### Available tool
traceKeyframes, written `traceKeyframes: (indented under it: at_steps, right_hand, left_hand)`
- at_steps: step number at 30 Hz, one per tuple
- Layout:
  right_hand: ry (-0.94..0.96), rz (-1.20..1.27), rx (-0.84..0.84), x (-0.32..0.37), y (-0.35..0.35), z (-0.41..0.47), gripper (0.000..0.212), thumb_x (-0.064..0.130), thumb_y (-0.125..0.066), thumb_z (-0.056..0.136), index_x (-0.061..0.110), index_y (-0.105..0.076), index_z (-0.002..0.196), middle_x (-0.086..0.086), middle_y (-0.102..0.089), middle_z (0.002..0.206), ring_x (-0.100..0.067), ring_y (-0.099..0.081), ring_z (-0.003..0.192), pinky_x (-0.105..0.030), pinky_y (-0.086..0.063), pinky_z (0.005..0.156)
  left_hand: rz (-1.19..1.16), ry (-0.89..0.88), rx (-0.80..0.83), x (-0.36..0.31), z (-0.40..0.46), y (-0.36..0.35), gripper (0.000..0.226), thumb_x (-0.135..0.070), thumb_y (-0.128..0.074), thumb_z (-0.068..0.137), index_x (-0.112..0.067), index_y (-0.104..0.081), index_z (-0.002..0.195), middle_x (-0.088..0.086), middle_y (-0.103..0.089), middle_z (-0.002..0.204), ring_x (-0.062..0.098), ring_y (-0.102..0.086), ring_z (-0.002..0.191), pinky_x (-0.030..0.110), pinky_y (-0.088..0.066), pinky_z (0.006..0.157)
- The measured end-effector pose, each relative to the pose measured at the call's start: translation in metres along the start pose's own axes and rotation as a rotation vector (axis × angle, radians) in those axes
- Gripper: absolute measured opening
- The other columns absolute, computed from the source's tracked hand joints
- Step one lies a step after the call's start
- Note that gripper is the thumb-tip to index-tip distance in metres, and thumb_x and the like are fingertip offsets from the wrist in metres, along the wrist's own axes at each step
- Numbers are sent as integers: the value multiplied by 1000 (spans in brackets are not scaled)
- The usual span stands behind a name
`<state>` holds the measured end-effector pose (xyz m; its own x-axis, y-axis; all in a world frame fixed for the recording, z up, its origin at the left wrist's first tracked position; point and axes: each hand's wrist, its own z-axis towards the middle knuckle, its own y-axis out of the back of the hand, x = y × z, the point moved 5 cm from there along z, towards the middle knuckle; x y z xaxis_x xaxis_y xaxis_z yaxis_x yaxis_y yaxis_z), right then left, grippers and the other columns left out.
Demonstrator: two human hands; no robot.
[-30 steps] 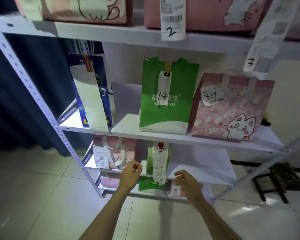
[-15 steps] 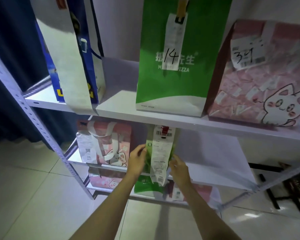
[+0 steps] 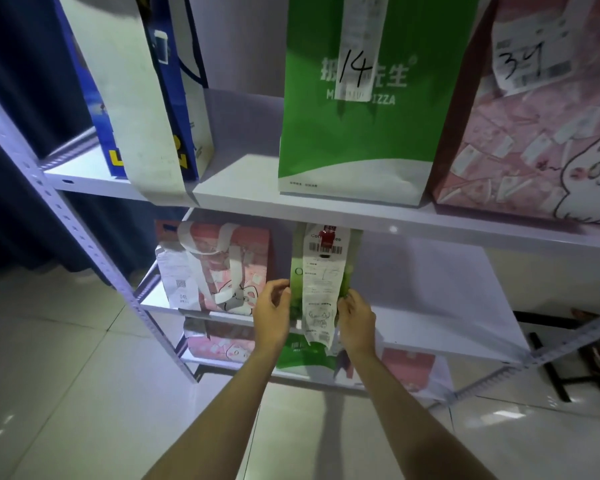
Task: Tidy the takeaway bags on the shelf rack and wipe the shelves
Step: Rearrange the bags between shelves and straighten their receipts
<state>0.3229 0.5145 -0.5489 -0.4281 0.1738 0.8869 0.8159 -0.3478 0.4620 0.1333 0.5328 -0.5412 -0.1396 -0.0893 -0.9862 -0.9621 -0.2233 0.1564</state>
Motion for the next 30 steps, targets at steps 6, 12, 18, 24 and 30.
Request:
traceKeyframes:
  at_steps: [6, 12, 18, 24, 30]
  right_hand:
    - [14, -130, 20, -16, 48, -37, 19, 12, -53, 104, 11, -69, 115, 5, -67, 106, -14, -63, 88, 1, -42, 70]
    - [40, -358, 133, -76, 109, -61, 18, 9, -54, 101, 17, -69, 98, 5, -67, 92, -20, -69, 84, -16, -48, 72]
    - [45, -498, 209, -143, 179, -82, 17, 13, -55, 103, 12, -71, 107, 0, -71, 99, -17, -66, 84, -18, -45, 66]
    - [-31, -574, 220, -240, 192, -61, 23, 22, -44, 107, 24, -66, 103, 1, -69, 97, -14, -58, 79, -22, -39, 60]
    - [-70, -736, 155, -349, 150, -28, 24, 15, -45, 106, 13, -69, 112, -6, -73, 109, -18, -65, 88, -23, -41, 69]
  left_hand:
    - [122, 122, 42, 19, -52, 17, 11, -5, -62, 97, -13, -67, 103, 2, -73, 99, 21, -69, 97, 18, -50, 75]
    - [307, 114, 185, 30, -103, -15, 6, -8, -66, 96, -12, -70, 99, 4, -74, 97, 19, -68, 89, 10, -46, 70]
    - [440, 90, 287, 62, -141, -81, 7, -12, -63, 97, -15, -69, 100, -2, -71, 94, 17, -66, 90, 27, -47, 75]
    - [515, 33, 345, 135, -140, -144, 18, -8, -62, 95, -25, -60, 94, -3, -70, 91, 19, -67, 87, 26, -45, 70]
    - [572, -41, 281, 238, -112, -195, 17, -6, -63, 95, -15, -63, 109, -1, -67, 96, 22, -66, 91, 33, -52, 75]
